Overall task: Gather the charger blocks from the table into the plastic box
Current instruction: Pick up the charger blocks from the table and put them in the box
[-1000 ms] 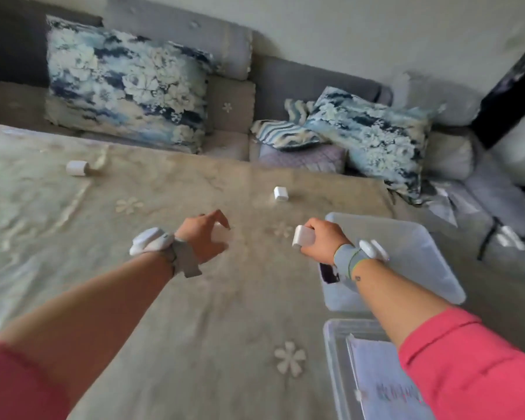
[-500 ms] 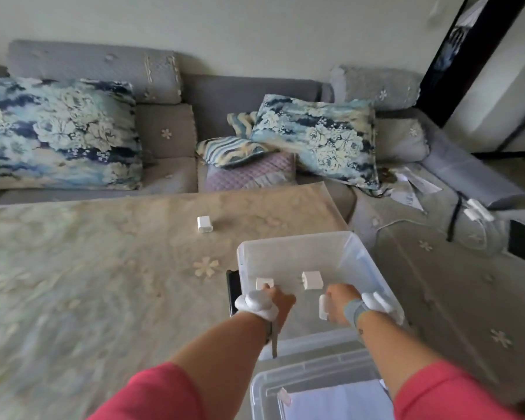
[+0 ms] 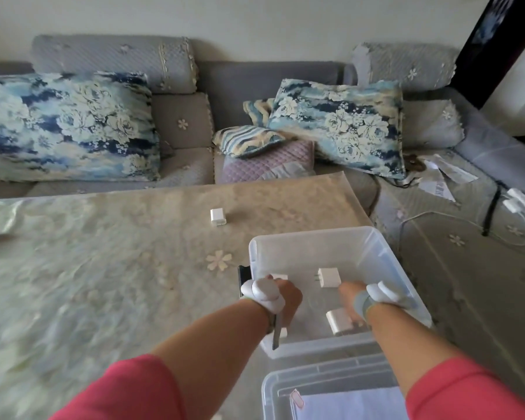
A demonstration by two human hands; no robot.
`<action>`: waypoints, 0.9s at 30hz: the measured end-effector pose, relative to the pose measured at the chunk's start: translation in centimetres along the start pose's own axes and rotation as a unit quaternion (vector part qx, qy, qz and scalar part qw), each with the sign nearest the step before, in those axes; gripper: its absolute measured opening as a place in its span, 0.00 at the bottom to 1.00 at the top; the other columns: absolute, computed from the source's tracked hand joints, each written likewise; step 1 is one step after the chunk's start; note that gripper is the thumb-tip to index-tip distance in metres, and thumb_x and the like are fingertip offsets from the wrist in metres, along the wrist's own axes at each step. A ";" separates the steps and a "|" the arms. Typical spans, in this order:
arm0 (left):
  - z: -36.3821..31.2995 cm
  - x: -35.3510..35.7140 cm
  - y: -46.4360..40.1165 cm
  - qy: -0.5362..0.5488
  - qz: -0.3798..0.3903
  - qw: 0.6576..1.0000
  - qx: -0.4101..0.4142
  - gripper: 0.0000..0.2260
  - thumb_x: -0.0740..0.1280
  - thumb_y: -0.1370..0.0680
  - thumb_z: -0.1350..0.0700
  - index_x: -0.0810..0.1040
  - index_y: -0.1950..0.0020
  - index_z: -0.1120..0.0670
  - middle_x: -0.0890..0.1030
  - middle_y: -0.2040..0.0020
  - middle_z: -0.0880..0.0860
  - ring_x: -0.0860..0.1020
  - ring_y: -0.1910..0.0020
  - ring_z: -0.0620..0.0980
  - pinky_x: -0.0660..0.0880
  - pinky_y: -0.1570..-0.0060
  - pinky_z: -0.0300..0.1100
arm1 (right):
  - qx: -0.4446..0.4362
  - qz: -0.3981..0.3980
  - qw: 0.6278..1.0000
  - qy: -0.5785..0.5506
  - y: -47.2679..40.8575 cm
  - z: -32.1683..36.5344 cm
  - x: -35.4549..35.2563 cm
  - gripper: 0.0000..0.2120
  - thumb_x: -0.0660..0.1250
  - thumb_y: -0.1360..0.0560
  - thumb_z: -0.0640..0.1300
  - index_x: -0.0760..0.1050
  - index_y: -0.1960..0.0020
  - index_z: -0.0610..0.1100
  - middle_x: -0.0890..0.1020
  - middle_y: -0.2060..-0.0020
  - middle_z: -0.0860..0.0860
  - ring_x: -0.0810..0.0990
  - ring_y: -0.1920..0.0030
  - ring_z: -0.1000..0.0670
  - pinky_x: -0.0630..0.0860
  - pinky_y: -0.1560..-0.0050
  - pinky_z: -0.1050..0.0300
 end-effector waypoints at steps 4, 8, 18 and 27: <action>5.0 -3.5 5.5 0.092 -0.147 0.985 -0.006 0.12 0.59 0.21 0.52 0.77 0.40 0.49 0.77 0.39 0.52 0.76 0.39 0.56 0.73 0.41 0.49 | 0.006 -0.140 0.990 0.006 2.0 2.2 -3.5 0.16 0.55 0.20 0.37 0.73 0.35 0.37 0.76 0.34 0.41 0.74 0.33 0.41 0.69 0.32 0.53; 13.6 -2.9 13.1 0.200 -0.172 0.961 -0.085 0.11 0.61 0.22 0.53 0.78 0.42 0.51 0.80 0.41 0.53 0.79 0.42 0.56 0.77 0.42 0.50 | -0.034 -0.221 0.972 -0.072 5.5 9.3 -7.4 0.15 0.57 0.23 0.36 0.76 0.39 0.39 0.79 0.39 0.41 0.79 0.39 0.40 0.75 0.41 0.52; 37.7 8.1 29.8 0.209 -0.140 0.895 -0.370 0.18 0.64 0.23 0.49 0.75 0.35 0.53 0.78 0.37 0.55 0.77 0.39 0.57 0.75 0.40 0.48 | -0.203 -0.218 0.954 -0.038 10.7 38.8 -11.5 0.17 0.60 0.26 0.40 0.72 0.38 0.41 0.76 0.37 0.41 0.76 0.36 0.40 0.74 0.38 0.49; 60.6 18.4 37.3 0.254 -0.104 0.825 -0.495 0.34 0.68 0.27 0.48 0.57 0.25 0.49 0.70 0.31 0.58 0.73 0.35 0.60 0.71 0.35 0.54 | -0.306 -0.188 0.933 0.022 10.3 67.0 -13.4 0.23 0.64 0.25 0.41 0.63 0.31 0.43 0.68 0.35 0.40 0.73 0.36 0.37 0.72 0.38 0.47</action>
Point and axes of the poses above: each hand's wrist, its own y-axis away from the middle knuckle, its own x-axis out of the palm, z = x × y, the point moved 1 cm from there along -y, towards the middle knuckle
